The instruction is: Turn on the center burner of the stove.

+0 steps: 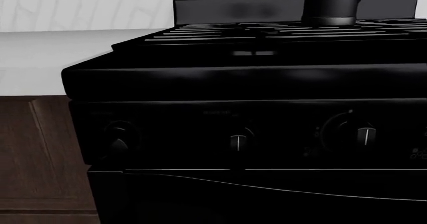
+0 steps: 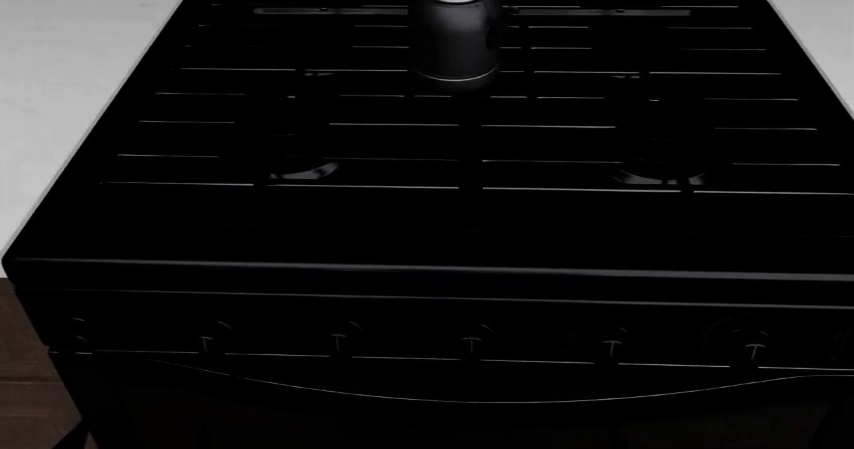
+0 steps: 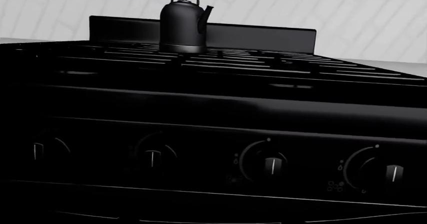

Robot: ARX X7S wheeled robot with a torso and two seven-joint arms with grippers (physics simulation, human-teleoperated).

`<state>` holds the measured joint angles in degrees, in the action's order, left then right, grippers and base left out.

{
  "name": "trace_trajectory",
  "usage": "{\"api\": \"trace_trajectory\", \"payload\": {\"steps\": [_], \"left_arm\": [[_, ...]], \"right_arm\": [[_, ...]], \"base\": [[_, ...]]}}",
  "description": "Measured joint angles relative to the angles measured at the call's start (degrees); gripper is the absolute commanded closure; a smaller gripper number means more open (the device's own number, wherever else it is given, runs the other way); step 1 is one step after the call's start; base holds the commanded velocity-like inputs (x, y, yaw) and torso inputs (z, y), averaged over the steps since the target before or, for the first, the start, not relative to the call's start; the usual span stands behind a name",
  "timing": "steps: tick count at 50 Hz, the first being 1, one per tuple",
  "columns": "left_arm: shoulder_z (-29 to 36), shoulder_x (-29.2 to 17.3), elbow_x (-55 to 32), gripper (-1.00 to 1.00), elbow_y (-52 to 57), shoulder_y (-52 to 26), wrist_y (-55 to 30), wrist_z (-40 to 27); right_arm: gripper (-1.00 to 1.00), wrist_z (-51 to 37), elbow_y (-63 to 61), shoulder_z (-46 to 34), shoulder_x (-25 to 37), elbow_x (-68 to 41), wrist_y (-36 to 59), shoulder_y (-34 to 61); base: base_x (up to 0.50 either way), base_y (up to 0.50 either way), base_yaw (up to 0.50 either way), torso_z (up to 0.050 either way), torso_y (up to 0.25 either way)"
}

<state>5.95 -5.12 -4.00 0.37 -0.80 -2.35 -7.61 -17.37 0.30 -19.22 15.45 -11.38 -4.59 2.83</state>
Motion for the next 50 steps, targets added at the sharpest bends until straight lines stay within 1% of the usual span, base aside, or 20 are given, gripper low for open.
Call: {"api": "trace_trajectory", "payload": {"steps": [12,22,32,50], "left_arm": [[-0.3,0.2,0.1,-1.00,-0.6,-0.7,-1.9,-1.0],[-0.1,0.0,-0.5,-1.00,-1.3,-1.4,-4.0,-2.2],[0.5,-0.5,-0.8,-1.00,-1.6,-1.8,-5.0,-3.2],[1.9,-1.3,-1.1,-1.00,-1.9,-2.0,-5.2,-4.9]], "right_arm": [[-1.00,-0.6,1.1,-0.6,1.2,0.2,1.2,2.7],[-1.00,-0.2,5.0,-0.3,1.3,0.1,0.9,6.3],[-1.00,0.4,11.3,0.1,0.4,-0.2,-1.2,10.3],[-1.00,2.1,29.4,1.0,-2.4,-0.3,-9.1,18.6]], "base": [[0.00,0.00,0.00,0.000,0.000],[0.00,0.00,0.00,0.000,0.000],[0.00,0.00,0.00,0.000,0.000],[0.00,0.00,0.00,0.000,0.000]]}}
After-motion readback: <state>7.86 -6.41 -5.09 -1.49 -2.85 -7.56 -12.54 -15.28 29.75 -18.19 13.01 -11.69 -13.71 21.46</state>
